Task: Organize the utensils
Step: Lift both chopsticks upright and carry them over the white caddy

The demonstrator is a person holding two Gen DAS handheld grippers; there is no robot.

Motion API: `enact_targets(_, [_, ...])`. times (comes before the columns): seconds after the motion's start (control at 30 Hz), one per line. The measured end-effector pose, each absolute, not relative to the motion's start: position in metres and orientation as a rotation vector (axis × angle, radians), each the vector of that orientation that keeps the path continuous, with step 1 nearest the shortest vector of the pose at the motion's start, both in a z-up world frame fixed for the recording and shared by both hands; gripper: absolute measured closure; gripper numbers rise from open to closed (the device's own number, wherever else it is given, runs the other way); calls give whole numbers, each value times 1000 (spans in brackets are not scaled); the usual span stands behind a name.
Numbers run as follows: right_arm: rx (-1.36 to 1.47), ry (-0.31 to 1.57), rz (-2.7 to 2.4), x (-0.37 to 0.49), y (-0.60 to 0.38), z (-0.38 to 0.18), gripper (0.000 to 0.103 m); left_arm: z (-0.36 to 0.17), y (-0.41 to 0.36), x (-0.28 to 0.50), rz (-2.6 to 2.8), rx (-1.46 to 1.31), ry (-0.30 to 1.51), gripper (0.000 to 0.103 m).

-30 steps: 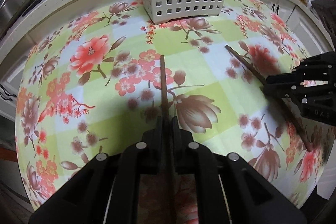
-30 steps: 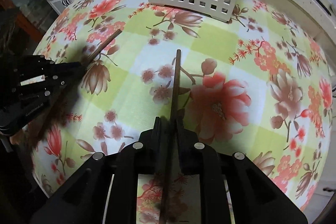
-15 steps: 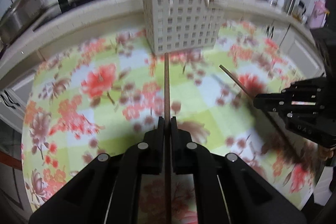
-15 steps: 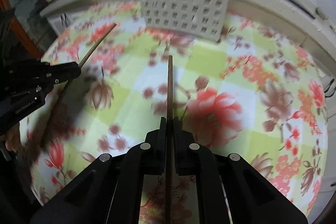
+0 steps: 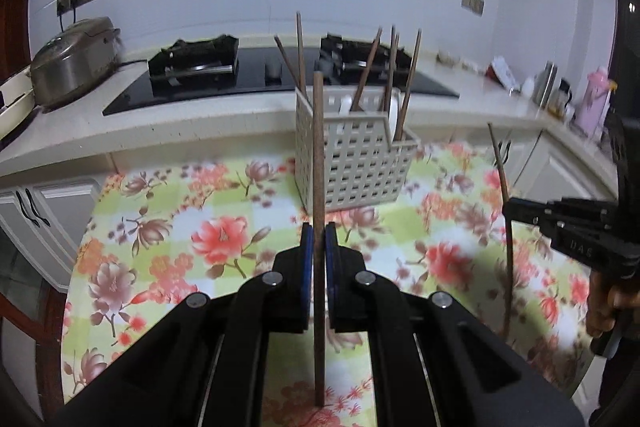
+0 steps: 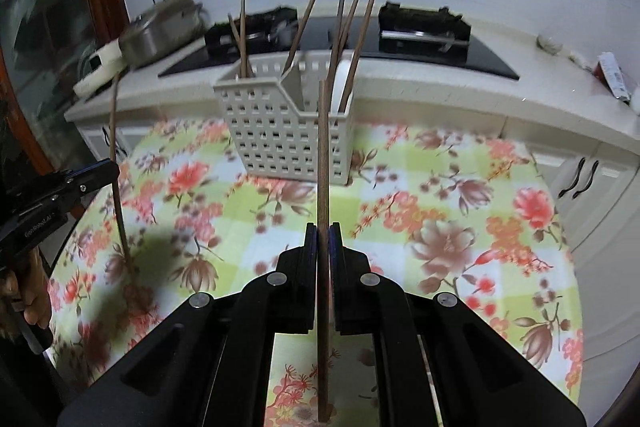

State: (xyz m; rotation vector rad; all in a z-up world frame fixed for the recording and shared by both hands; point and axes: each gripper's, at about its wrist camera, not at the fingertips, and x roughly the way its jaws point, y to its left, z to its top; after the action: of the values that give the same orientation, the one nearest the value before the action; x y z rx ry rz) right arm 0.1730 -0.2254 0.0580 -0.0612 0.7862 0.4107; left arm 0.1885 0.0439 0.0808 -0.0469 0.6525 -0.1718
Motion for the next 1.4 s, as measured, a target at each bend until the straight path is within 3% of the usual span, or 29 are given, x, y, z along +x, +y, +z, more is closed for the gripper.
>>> enact_targets(0.97, [-25, 686, 394, 159, -240, 90, 96, 107, 44, 180, -170, -49, 577, 97])
enact_targets(1.4, [-15, 571, 420, 205, -231, 156, 96, 178, 37, 224, -202, -18, 435, 97])
